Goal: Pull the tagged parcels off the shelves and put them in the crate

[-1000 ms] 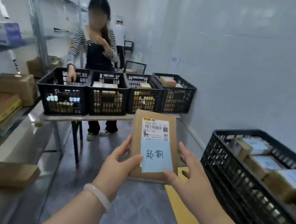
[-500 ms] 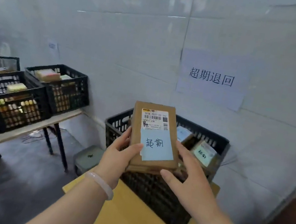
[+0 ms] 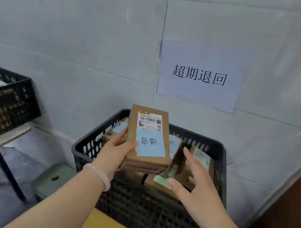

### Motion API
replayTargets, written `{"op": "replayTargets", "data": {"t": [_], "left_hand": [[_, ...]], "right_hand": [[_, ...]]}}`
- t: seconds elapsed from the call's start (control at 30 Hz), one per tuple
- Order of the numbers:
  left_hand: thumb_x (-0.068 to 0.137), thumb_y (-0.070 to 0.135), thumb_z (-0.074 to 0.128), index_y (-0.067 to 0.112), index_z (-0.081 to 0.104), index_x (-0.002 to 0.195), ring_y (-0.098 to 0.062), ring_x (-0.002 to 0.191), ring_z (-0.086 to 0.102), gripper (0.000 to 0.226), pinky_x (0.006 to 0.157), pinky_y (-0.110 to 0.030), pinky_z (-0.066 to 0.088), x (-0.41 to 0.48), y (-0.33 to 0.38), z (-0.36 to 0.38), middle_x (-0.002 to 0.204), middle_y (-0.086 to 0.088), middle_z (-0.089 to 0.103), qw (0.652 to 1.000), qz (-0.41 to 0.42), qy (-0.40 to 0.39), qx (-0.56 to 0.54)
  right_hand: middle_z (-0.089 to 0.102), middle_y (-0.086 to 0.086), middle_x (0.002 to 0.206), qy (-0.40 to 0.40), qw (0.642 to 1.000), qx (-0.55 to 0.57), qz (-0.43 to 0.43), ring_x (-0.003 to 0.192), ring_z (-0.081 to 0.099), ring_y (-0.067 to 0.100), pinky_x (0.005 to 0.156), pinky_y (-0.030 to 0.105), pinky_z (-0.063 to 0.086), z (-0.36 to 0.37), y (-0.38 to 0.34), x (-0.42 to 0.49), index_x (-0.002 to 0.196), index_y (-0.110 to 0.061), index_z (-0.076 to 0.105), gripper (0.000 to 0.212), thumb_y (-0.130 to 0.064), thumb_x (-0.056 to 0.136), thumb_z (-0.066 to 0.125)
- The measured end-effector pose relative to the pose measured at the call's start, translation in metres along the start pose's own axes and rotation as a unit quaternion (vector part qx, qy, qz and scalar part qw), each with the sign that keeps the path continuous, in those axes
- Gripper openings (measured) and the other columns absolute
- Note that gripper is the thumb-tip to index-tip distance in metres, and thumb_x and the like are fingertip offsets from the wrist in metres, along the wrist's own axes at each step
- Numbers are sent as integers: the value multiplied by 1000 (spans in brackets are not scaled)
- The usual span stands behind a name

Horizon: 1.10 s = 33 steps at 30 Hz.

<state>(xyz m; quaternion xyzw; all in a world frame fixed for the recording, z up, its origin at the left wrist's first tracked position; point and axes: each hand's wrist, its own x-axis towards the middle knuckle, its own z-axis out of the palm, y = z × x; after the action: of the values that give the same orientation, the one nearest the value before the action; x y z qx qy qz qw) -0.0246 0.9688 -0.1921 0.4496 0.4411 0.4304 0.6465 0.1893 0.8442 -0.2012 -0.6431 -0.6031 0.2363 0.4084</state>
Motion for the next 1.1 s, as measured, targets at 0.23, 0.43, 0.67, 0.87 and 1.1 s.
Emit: {"op": "replayTargets", "data": {"t": [0.23, 0.43, 0.67, 0.87, 1.1], "left_hand": [[86, 28, 72, 51, 57, 122, -17, 77, 75, 46, 56, -36, 58, 86, 15, -67, 95, 5, 77, 997, -79, 5, 23], [88, 30, 68, 44, 57, 128, -16, 72, 75, 44, 56, -38, 59, 149, 21, -91, 90, 4, 77, 991, -106, -1, 77], [94, 29, 60, 40, 50, 140, -7, 107, 61, 48, 87, -27, 51, 179, 28, -96, 128, 8, 64, 943, 103, 3, 315], [86, 56, 62, 40, 45, 143, -19, 142, 25, 62, 117, -35, 17, 153, 19, -91, 156, 6, 33, 757, 338, -63, 556], [85, 58, 61, 37, 46, 144, -22, 142, 32, 64, 117, -41, 23, 170, 21, -111, 158, 8, 30, 709, 311, -76, 629]], "right_hand": [[3, -56, 136, 11, 999, -7, 33, 141, 19, -4, 116, 42, 29, 48, -4, 51, 133, -75, 8, 79, -54, 82, 66], [0, -60, 129, 22, 998, -18, 64, 140, 17, -9, 117, 40, 28, 76, 1, 79, 133, -75, 10, 74, -59, 81, 60], [8, -41, 148, 17, 995, -21, 97, 141, 14, -10, 118, 40, 27, 90, 2, 95, 135, -73, 12, 70, -59, 84, 57], [9, -36, 151, 7, 995, -28, 93, 142, 14, -6, 117, 44, 27, 103, -7, 105, 133, -75, 10, 69, -57, 86, 56], [9, -45, 146, 5, 996, -27, 90, 141, 14, -9, 117, 41, 27, 107, -7, 108, 135, -73, 12, 65, -60, 85, 52]]}}
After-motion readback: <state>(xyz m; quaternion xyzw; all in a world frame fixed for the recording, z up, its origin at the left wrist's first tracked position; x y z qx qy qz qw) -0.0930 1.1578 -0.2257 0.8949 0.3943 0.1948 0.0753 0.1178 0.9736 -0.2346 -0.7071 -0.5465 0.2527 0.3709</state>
